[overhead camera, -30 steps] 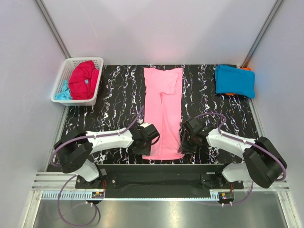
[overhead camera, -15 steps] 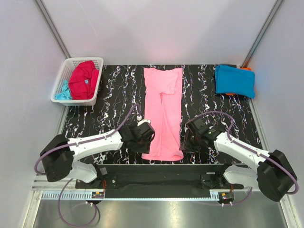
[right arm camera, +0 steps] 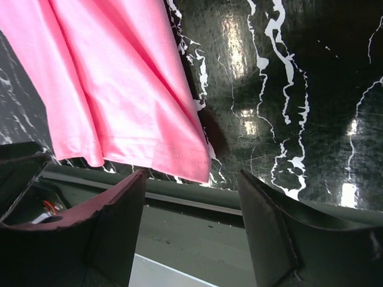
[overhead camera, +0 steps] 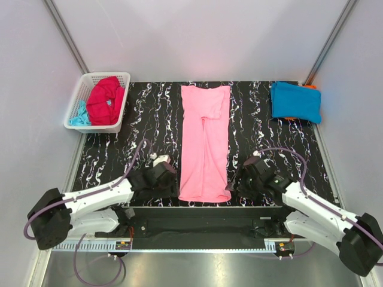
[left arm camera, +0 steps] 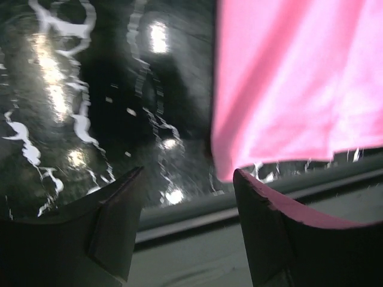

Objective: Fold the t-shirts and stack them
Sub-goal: Fold the tshirt

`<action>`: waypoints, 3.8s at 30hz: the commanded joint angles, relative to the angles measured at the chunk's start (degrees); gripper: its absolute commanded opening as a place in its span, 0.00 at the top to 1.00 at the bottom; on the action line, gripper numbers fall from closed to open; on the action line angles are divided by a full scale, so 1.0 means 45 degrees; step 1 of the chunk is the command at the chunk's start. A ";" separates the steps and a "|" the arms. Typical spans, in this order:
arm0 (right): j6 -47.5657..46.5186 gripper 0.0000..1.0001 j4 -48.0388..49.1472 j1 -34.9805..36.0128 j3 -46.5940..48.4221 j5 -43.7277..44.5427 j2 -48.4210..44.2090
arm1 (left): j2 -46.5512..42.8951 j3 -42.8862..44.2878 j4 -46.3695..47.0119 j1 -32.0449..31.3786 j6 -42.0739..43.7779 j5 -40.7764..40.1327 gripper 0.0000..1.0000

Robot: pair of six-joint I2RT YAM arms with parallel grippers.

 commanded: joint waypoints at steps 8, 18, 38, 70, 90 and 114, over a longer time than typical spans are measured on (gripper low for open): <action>0.1728 0.36 0.2722 0.0107 -0.2288 -0.0880 -0.0488 | -0.0858 -0.3224 0.5695 0.2980 -0.0963 0.4884 0.33; 0.2568 0.40 0.4071 0.0107 -0.3481 -0.1213 -0.0917 | -0.0152 -0.3754 0.7439 0.3762 -0.1609 0.6942 0.34; 0.2569 0.68 0.4794 0.0107 -0.3618 -0.1330 0.0196 | 0.1448 -0.4047 0.9661 0.3762 -0.1569 0.8269 0.47; 0.1925 1.00 0.2452 0.0126 -0.2661 -0.1954 -0.1502 | -0.1263 -0.3852 0.6232 0.3158 -0.0534 0.6475 1.00; -0.0731 1.00 -0.1398 0.0361 0.0248 0.1385 -0.1036 | -0.0798 -0.1197 0.1520 0.0813 -0.0319 0.0361 1.00; -0.5239 1.00 0.1626 -0.1254 0.5950 0.2579 0.5385 | 0.3320 0.4310 0.1439 0.2412 0.2452 -0.1692 1.00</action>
